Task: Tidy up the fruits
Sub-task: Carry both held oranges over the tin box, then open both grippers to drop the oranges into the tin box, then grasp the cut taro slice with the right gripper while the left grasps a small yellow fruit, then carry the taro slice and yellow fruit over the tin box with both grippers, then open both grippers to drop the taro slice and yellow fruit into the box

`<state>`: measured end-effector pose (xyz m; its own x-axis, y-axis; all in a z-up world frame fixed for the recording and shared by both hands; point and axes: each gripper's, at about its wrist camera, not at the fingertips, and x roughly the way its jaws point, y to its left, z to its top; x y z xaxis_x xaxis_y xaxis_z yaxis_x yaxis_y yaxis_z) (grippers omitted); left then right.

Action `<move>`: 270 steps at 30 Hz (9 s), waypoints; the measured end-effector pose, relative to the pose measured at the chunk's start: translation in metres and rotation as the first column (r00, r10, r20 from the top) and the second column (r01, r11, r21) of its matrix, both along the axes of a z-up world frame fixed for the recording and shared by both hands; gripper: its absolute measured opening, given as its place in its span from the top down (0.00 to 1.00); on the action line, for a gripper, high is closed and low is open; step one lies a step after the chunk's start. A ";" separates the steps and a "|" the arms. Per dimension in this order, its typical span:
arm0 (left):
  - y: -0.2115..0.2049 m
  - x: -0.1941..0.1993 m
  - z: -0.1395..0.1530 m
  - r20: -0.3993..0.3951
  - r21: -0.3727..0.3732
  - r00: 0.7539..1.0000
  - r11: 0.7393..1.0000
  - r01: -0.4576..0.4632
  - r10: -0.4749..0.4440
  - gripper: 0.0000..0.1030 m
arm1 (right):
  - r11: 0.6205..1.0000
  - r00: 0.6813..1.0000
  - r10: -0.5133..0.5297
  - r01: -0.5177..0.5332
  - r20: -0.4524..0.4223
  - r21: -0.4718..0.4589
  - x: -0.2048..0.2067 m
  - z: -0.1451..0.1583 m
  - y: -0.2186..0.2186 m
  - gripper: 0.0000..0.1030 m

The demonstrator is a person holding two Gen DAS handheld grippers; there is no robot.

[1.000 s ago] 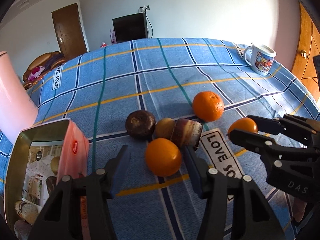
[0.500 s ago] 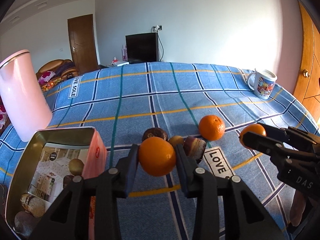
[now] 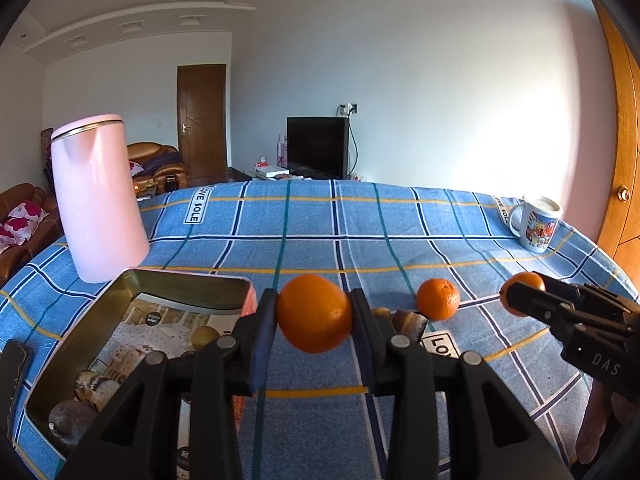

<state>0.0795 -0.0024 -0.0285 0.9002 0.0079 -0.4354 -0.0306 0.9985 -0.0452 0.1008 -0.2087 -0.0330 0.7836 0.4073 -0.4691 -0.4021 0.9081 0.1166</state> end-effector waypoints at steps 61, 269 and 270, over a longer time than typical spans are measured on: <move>0.120 -0.051 0.011 0.056 -0.055 0.970 0.971 -0.232 0.236 0.63 | 0.957 0.947 0.290 -0.288 0.140 -0.034 -0.042 0.036 0.142 0.62; 0.175 -0.006 -0.008 -0.112 -0.030 0.963 0.967 -0.251 0.247 0.72 | 0.892 0.910 0.390 -0.412 -0.142 -0.186 0.006 -0.023 0.272 0.62; 0.174 -0.005 -0.008 -0.113 -0.026 0.962 0.967 -0.253 0.249 0.72 | 0.890 0.908 0.393 -0.416 -0.147 -0.187 0.007 -0.024 0.273 0.62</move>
<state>0.0740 0.1720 -0.0364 0.8191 0.2084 -0.5344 -0.2869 0.9556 -0.0670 0.1075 0.0644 -0.0568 0.5150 0.5625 -0.6468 -0.7358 0.6772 0.0030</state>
